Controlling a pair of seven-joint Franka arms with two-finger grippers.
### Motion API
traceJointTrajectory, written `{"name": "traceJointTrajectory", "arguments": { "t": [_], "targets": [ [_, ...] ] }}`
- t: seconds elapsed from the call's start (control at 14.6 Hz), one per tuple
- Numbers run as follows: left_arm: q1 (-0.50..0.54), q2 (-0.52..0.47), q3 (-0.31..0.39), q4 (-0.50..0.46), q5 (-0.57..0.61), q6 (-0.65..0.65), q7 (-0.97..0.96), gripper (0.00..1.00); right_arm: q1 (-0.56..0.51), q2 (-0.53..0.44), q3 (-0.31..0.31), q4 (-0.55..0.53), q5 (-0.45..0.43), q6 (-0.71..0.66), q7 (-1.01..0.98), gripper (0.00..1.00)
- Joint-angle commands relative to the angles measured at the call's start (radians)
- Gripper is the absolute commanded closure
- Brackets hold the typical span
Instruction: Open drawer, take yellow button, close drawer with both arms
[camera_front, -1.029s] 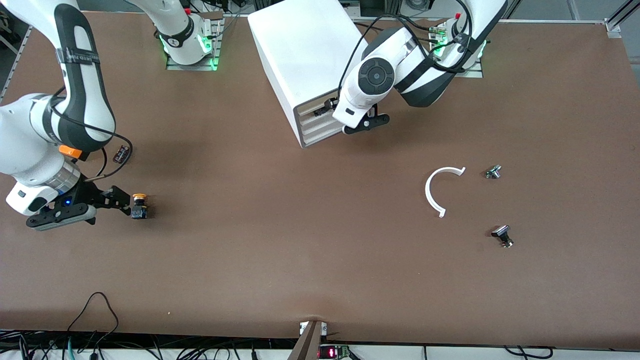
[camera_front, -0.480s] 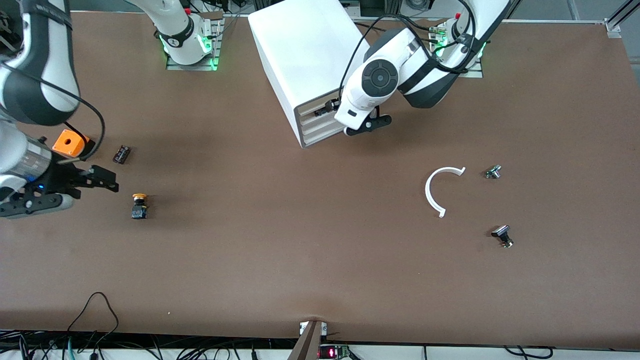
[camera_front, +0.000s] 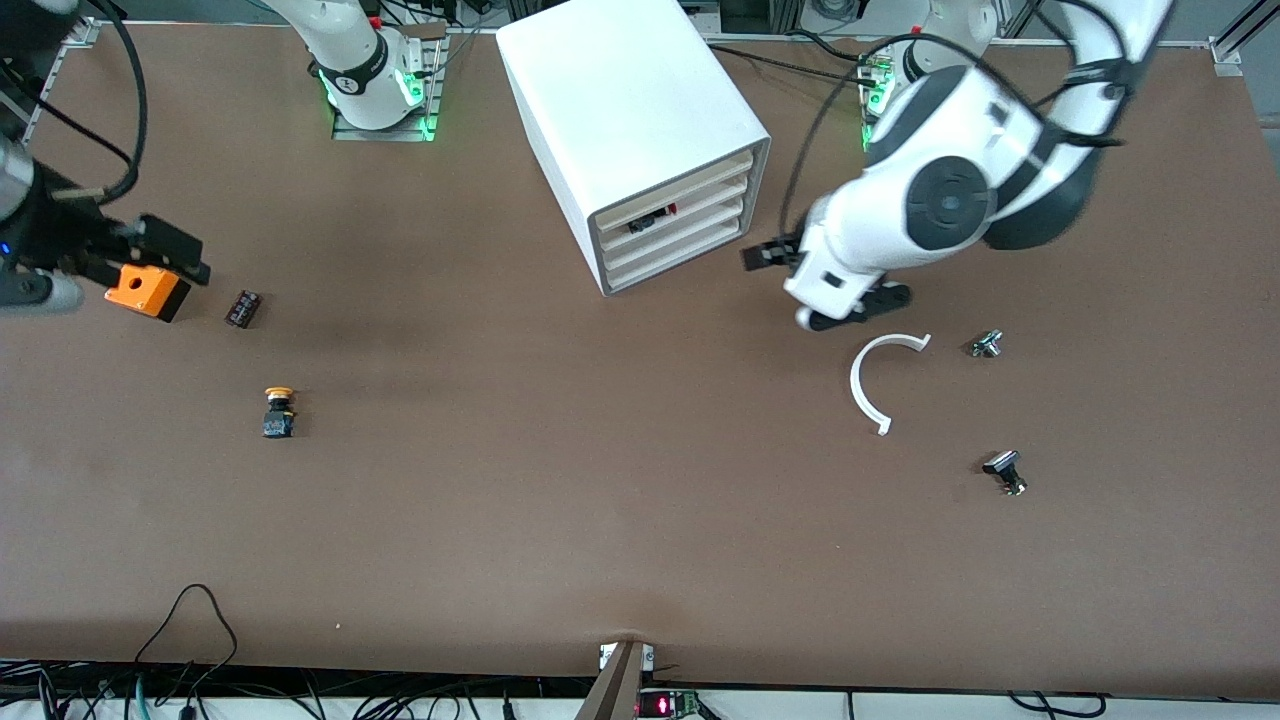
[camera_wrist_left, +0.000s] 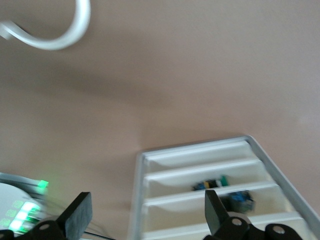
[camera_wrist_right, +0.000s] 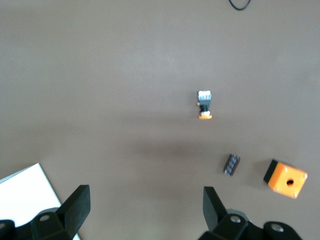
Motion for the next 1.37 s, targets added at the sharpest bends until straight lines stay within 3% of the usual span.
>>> {"name": "traceJointTrajectory", "arguments": {
  "t": [0.0,0.34,0.48,0.69,0.96,1.3],
  "targets": [
    [0.035,-0.002,-0.008,0.116,0.135,-0.122,0.161,0.01,-0.043,-0.067,0.037,-0.01,-0.013,-0.053,0.043,0.0],
    [0.213,-0.009,-0.01,0.19,0.161,-0.173,0.502,0.01,-0.043,-0.122,0.035,-0.043,-0.016,-0.082,0.056,0.0],
    [0.246,-0.036,0.006,0.19,0.164,-0.176,0.657,0.01,-0.043,-0.16,0.03,-0.12,-0.022,-0.006,0.06,0.0],
    [0.254,-0.053,0.032,0.223,0.21,-0.246,0.714,0.01,-0.043,-0.231,0.029,-0.252,-0.031,0.068,0.074,0.0],
    [0.079,-0.168,0.321,0.143,0.136,-0.168,0.872,0.01,-0.069,-0.236,0.041,-0.258,-0.036,0.07,0.074,0.0],
    [-0.169,-0.384,0.672,-0.173,0.005,0.154,0.887,0.01,-0.068,-0.23,0.052,-0.247,-0.033,0.065,0.075,0.0]
  ]
}}
